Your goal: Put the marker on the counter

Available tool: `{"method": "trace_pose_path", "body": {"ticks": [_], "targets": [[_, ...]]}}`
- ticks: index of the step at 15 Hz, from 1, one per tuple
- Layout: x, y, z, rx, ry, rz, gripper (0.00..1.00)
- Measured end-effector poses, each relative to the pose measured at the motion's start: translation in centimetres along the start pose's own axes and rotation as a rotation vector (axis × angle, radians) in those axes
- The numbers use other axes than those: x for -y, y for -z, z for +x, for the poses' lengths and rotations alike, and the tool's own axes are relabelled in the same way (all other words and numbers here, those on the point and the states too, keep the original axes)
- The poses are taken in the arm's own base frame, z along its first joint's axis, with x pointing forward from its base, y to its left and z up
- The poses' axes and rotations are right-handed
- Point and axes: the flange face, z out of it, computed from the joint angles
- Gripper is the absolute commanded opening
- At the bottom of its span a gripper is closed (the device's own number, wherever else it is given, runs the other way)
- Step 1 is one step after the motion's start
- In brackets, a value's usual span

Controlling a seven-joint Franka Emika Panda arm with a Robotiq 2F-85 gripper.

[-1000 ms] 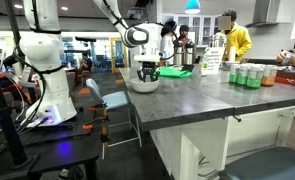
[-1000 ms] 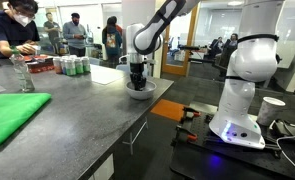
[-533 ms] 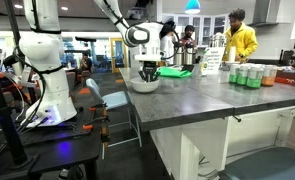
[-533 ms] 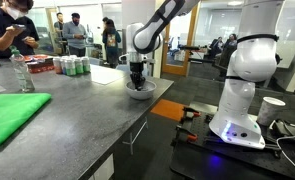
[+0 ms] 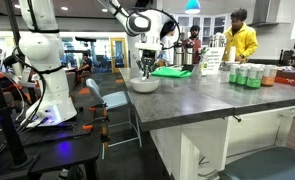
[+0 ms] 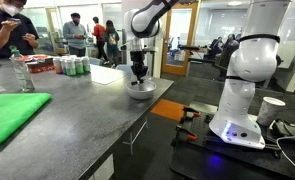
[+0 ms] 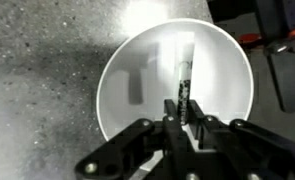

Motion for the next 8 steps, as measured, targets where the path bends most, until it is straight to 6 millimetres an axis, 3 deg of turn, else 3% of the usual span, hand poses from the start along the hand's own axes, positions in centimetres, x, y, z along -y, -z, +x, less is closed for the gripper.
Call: {"method": "trace_pose_path", "body": {"ticks": [5, 8], "targets": [[0.7, 6.2, -1.8, -0.039, 0.083, -0.035, 0.05], [-1.1, 8.1, -4.9, -0.064, 0.067, -0.068, 0.05]]}}
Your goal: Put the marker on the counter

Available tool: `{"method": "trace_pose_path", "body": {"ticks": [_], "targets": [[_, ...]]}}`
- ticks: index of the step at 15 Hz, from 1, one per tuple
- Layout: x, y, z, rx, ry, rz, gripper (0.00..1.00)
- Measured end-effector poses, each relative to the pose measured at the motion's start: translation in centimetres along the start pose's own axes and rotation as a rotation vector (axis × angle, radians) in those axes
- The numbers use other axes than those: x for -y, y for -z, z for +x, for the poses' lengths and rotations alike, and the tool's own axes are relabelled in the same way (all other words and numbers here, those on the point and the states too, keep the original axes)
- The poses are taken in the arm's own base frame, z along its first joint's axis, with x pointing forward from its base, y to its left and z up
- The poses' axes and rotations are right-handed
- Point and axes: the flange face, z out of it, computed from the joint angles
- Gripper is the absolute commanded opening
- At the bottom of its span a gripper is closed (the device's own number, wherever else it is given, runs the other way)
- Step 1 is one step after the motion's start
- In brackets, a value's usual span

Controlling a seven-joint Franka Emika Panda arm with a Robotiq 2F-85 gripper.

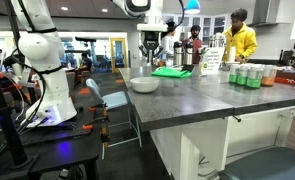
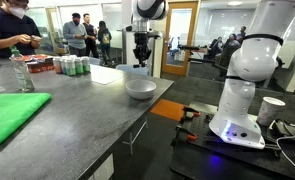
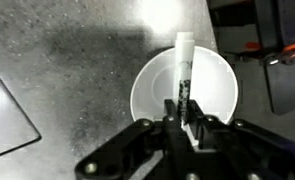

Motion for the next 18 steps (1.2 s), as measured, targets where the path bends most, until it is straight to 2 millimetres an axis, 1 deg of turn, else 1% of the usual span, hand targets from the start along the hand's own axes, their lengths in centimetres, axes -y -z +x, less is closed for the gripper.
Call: {"method": "trace_pose_path", "body": {"ticks": [3, 5, 7, 9, 12, 15, 18], "targets": [[-2.1, 0.1, -4.8, -0.003, -0.024, -0.007, 0.05], [-3.7, -0.7, -7.9, -0.005, -0.055, -0.028, 0.05], [-5.2, -2.2, -10.0, -0.004, -0.1, -0.056, 0.05], [-6.3, -4.0, -10.9, 0.002, -0.121, -0.07, 0.05], [-7.6, -6.4, -10.8, 0.008, -0.142, -0.099, 0.05], [-8.7, -8.2, -10.6, 0.009, -0.154, -0.148, 0.05], [-9.4, -10.0, -10.8, 0.012, -0.162, -0.166, 0.05]]}}
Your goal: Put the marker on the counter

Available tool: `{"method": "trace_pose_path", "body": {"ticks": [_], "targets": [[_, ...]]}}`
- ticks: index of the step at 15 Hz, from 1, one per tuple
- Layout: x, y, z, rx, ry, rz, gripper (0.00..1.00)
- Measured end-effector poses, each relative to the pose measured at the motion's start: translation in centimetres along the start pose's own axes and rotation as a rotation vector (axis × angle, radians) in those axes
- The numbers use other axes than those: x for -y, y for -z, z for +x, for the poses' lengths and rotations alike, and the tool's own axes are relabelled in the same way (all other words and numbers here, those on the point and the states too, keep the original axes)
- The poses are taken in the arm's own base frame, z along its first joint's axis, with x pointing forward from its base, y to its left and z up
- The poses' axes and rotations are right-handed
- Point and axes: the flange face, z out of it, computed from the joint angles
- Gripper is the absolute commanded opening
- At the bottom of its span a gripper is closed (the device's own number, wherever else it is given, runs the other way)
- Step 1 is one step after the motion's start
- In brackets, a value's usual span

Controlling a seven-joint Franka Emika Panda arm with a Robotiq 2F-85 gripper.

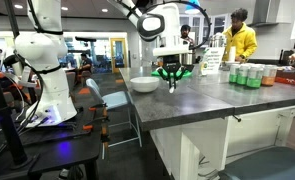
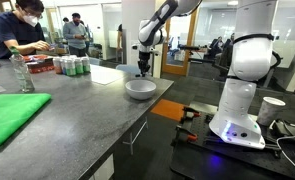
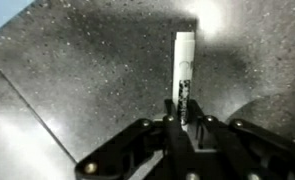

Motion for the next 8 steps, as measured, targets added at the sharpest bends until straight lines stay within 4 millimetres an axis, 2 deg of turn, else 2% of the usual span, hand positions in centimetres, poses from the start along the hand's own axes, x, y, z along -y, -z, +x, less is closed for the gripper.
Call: {"method": "trace_pose_path", "body": {"ticks": [6, 7, 8], "targets": [[-0.1, -3.8, 0.0, 0.011, 0.001, 0.019, 0.05], [-0.2, -4.1, 0.2, 0.009, 0.003, 0.013, 0.43], [-0.3, -4.3, 0.3, 0.008, 0.006, 0.008, 0.45]]}}
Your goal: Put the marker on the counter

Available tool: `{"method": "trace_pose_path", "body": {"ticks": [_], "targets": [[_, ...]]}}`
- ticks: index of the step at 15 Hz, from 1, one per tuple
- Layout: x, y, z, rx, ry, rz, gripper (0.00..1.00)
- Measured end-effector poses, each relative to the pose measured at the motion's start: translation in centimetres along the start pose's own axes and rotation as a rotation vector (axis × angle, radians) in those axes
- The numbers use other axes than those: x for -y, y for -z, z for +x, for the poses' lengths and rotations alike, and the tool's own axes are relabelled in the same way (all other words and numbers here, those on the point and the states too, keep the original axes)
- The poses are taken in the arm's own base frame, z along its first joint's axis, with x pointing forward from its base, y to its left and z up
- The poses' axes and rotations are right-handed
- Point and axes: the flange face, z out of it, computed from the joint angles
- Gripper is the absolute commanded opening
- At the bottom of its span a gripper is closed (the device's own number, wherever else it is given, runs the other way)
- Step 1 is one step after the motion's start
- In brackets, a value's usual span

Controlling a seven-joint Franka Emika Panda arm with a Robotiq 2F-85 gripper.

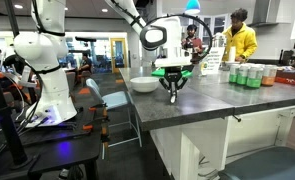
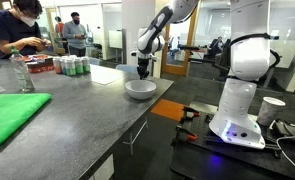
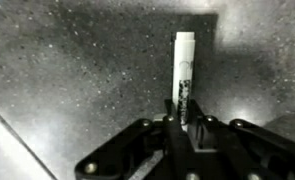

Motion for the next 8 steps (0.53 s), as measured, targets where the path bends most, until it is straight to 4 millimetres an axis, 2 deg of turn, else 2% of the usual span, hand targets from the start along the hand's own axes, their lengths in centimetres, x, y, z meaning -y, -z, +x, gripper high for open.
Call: {"method": "trace_pose_path", "body": {"ticks": [5, 7, 8], "targets": [[-0.5, 0.2, -0.2, 0.002, 0.006, -0.02, 0.81], [-0.7, 0.9, -0.3, -0.002, 0.003, -0.032, 0.96], [-0.7, 1.5, -0.3, -0.004, 0.005, -0.04, 1.0]]}}
